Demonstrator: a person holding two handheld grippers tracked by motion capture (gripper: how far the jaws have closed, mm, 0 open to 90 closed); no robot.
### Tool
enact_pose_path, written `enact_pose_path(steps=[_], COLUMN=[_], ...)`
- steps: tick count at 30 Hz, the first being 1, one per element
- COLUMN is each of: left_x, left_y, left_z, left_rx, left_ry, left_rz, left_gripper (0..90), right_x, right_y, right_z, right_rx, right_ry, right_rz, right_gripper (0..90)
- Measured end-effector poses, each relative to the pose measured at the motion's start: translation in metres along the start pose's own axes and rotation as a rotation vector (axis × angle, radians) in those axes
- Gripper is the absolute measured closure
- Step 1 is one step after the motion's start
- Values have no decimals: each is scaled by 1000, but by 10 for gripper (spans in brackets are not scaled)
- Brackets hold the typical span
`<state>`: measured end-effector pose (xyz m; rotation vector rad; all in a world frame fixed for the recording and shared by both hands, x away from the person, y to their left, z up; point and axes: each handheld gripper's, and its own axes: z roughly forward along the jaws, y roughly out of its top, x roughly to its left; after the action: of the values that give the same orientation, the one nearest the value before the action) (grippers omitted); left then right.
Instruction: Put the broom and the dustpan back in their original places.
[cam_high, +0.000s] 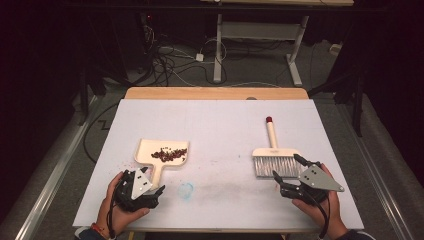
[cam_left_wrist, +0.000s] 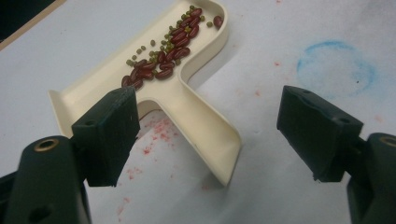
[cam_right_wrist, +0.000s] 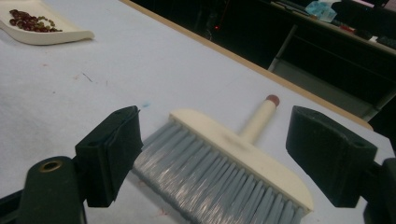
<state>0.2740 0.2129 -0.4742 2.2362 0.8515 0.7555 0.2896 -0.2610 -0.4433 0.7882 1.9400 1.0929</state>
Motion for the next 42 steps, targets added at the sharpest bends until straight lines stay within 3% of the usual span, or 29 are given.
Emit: enact_pose_path(steps=[3, 10, 13, 18, 42], left_x=[0, 0, -2, -4, -3], left_y=[1, 3, 3, 2, 0], left_z=[2, 4, 4, 3, 4], left_rx=[2, 9, 10, 11, 21], left_ry=[-1, -4, -8, -5, -3], left_rz=[-2, 1, 0, 14, 2], left_gripper=[205, 205, 205, 205, 205], right_x=[0, 2, 3, 2, 5], right_y=[-6, -19, -21, -21, -14], right_z=[-2, 0, 1, 1, -1], right_rx=[14, 64, 78, 70, 43], right_ry=[-9, 33, 30, 35, 44], right_rz=[-17, -7, -12, -5, -13], right_gripper=[188, 188, 188, 189, 192])
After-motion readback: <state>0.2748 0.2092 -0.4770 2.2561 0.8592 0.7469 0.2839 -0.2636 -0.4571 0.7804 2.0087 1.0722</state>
